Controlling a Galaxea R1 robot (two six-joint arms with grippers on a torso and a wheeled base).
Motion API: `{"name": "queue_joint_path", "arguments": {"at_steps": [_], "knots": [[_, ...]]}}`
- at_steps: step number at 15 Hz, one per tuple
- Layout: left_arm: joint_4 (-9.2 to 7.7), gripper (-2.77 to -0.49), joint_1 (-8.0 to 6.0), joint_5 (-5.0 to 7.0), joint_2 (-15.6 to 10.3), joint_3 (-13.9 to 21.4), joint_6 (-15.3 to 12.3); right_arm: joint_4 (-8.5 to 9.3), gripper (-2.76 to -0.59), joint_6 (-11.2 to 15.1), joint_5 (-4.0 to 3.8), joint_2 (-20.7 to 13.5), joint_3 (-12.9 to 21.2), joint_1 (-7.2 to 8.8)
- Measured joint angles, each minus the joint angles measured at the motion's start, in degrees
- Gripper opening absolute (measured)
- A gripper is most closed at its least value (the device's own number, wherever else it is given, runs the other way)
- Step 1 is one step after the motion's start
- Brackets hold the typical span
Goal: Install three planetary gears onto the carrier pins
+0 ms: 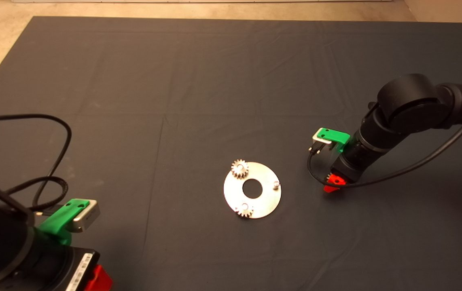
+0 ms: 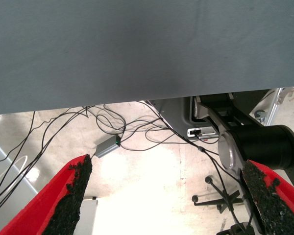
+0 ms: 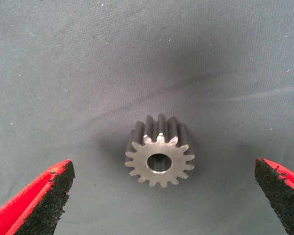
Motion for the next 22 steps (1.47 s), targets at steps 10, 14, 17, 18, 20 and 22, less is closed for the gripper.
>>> {"name": "queue_joint_path", "arguments": {"at_steps": [10,14,17,18,20,22], "knots": [[-0.33,-1.08,-0.01,-0.01,-5.1,0.0,3.7,-0.82,-0.63,-0.4,0.00,0.0,0.8,-0.89],[-0.41,-1.08,-0.01,-0.02,-6.9,0.0,5.2,-0.84,-0.63,-0.6,-0.01,-0.1,0.9,-2.06],[-0.44,-1.08,-0.01,-0.02,-7.6,0.0,6.0,-0.85,-0.63,-0.6,-0.01,-0.2,0.9,-2.69],[-0.44,-1.08,-0.01,-0.02,-7.6,0.0,6.2,-0.88,-0.63,-0.6,-0.01,-0.2,0.9,-2.71],[-0.44,-1.08,-0.01,-0.02,-7.9,0.0,6.3,-0.88,-0.64,-0.6,-0.01,-0.2,0.7,-2.80],[-0.48,-1.08,-0.01,0.00,-7.9,0.0,6.4,-0.90,-0.64,-0.7,-0.03,-0.5,0.5,-3.14]]}}
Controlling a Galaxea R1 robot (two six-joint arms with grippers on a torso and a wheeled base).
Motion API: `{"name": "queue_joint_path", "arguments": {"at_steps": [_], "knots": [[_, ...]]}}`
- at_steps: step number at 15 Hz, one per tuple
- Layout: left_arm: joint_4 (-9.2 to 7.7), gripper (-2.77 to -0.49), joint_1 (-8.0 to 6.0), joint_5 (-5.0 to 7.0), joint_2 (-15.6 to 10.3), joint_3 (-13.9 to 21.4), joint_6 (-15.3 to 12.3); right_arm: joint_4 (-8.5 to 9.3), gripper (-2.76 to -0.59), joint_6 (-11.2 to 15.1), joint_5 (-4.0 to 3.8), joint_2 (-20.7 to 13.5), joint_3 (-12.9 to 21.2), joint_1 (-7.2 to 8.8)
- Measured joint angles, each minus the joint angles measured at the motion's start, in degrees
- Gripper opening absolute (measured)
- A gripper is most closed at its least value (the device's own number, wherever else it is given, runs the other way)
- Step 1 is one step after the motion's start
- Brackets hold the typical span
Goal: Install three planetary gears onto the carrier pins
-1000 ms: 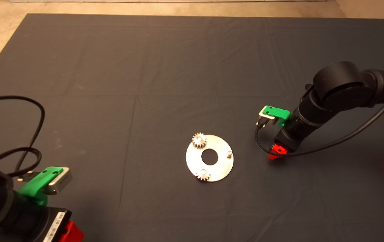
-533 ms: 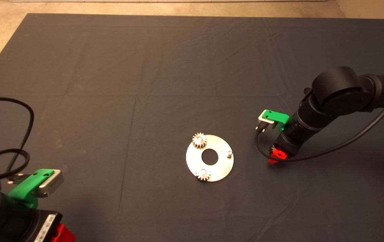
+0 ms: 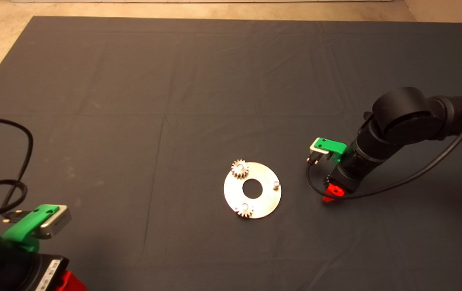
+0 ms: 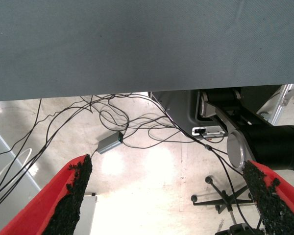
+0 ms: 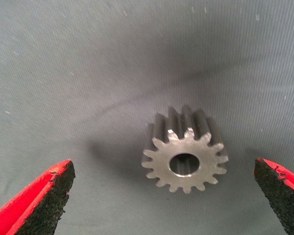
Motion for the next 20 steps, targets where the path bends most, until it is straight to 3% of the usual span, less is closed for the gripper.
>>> {"name": "queue_joint_path", "arguments": {"at_steps": [20], "knots": [[-1.02,-1.08,0.00,-0.02,-0.3,0.3,0.2,-0.79,-1.42,-3.1,0.02,-1.6,-1.3,-0.66]]}}
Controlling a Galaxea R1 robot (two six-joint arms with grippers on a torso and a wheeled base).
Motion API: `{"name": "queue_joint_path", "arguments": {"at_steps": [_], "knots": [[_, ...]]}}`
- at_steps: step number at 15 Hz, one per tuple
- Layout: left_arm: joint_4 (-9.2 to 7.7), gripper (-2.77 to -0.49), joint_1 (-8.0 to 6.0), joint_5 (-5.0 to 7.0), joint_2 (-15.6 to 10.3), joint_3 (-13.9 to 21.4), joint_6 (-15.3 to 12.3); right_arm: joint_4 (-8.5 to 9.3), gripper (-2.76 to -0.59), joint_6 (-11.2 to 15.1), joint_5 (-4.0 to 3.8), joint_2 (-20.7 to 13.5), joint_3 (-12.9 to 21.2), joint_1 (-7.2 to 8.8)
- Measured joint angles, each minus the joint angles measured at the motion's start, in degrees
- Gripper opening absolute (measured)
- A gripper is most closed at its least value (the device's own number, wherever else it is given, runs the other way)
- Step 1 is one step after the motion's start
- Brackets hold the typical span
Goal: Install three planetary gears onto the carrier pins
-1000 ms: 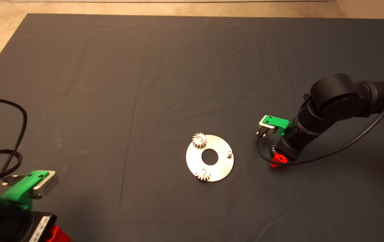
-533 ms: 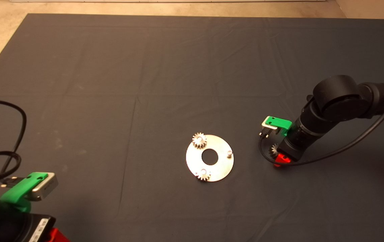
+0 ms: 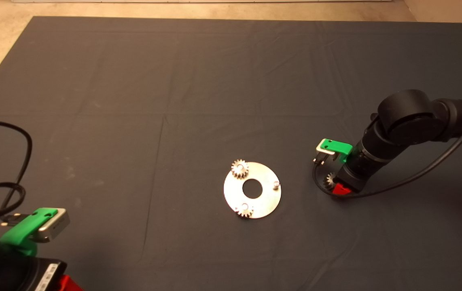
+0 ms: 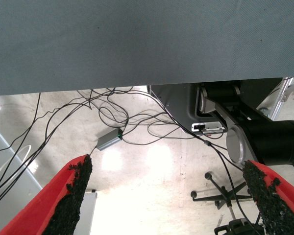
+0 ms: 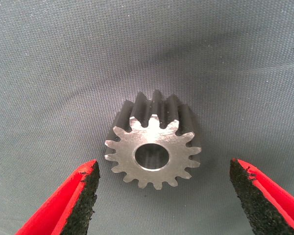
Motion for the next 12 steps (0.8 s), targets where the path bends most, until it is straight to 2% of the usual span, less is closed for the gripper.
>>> {"name": "queue_joint_path", "arguments": {"at_steps": [3,7,9,12], "knots": [[-0.10,-1.08,0.00,0.00,0.0,0.0,0.0,-0.06,-1.54,0.0,0.00,0.0,0.0,0.00],[-0.18,-1.08,0.00,0.00,0.0,0.0,0.0,-0.15,-1.55,0.0,0.00,0.0,0.0,0.00],[-0.18,-1.08,0.00,0.00,0.0,0.0,0.0,-0.17,-1.70,0.0,0.00,0.0,0.0,0.00],[-0.21,-1.08,0.00,0.00,0.0,0.0,0.0,-0.17,-1.71,0.0,0.00,0.1,0.0,0.00]]}}
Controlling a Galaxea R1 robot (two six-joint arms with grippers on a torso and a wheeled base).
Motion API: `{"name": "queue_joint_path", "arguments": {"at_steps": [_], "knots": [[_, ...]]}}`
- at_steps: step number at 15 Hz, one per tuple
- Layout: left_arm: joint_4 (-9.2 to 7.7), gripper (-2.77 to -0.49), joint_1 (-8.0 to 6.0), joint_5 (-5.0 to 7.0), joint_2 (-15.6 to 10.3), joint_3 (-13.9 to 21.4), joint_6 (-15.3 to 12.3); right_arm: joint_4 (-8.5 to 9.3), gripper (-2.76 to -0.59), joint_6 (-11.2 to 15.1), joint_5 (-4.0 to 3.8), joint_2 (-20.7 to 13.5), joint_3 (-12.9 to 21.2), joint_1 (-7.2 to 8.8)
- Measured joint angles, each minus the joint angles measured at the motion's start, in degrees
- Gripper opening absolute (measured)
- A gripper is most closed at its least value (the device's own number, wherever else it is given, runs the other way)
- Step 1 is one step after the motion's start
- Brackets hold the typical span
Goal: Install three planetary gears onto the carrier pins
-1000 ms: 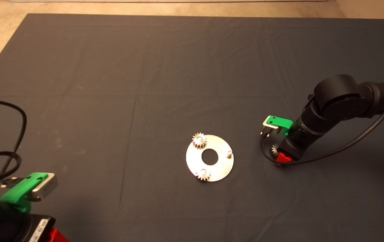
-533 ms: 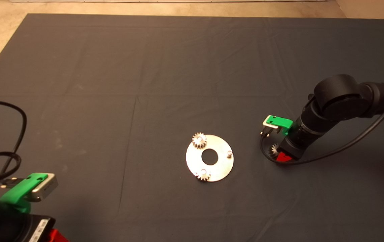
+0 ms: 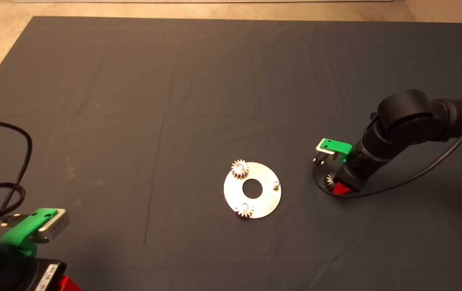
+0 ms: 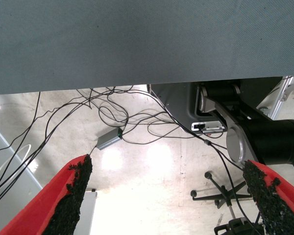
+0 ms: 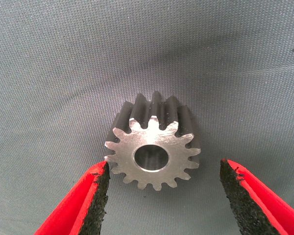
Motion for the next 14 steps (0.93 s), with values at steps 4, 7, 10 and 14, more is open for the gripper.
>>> {"name": "queue_joint_path", "arguments": {"at_steps": [4,7,10,14], "knots": [[-0.56,-1.08,0.00,0.00,0.0,0.0,0.0,-1.33,-1.71,-0.2,0.01,0.2,0.0,0.00],[-0.83,-1.08,0.00,0.00,0.0,0.0,0.0,-1.79,-1.71,-0.2,0.01,0.4,0.0,0.00],[-0.85,-1.08,0.00,0.00,0.0,0.0,0.0,-2.32,-1.71,-0.4,-0.13,1.0,0.0,0.00],[-0.87,-1.08,0.00,0.00,0.0,0.0,0.0,-2.51,-1.84,-0.4,0.04,2.0,0.1,0.00]]}}
